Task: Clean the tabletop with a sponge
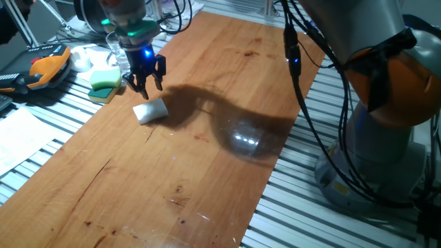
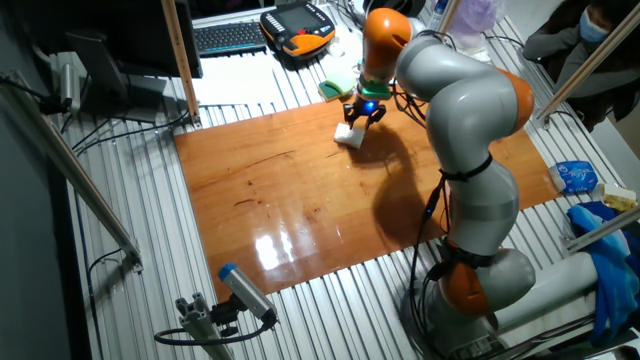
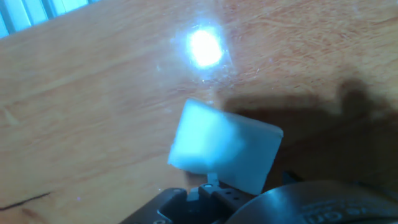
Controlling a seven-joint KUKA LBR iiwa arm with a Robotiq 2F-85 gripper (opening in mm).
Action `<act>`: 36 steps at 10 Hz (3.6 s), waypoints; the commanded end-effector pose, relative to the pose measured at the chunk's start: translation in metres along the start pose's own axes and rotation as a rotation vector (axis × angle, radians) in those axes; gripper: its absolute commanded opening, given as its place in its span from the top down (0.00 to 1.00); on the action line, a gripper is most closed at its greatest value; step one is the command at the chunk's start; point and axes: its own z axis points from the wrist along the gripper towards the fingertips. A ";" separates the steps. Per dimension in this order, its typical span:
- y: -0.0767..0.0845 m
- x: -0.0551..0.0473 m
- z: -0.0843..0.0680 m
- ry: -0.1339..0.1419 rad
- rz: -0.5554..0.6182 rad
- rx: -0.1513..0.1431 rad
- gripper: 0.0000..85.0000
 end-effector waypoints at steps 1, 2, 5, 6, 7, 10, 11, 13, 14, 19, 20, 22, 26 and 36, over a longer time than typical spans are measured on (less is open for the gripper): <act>0.002 -0.004 0.008 -0.006 0.006 -0.002 0.40; 0.004 -0.011 0.019 -0.023 0.014 -0.014 0.40; 0.008 -0.013 0.033 -0.033 0.037 -0.028 0.40; 0.012 -0.009 0.041 -0.059 0.047 -0.027 0.40; 0.014 -0.008 0.048 -0.075 0.052 -0.028 0.40; 0.013 -0.014 0.054 -0.080 0.050 -0.033 0.40; 0.013 -0.015 0.056 -0.089 0.047 -0.034 0.40; 0.011 -0.017 0.061 -0.109 0.029 -0.035 0.40; 0.011 -0.018 0.064 -0.125 0.013 -0.040 0.60; 0.012 -0.017 0.067 -0.116 -0.022 -0.053 1.00; 0.013 -0.014 0.068 -0.116 -0.019 -0.053 1.00; 0.017 -0.005 0.073 -0.116 -0.005 -0.056 1.00; 0.026 0.024 0.081 -0.130 0.056 -0.057 0.80; 0.029 0.069 0.081 -0.116 0.075 -0.029 0.60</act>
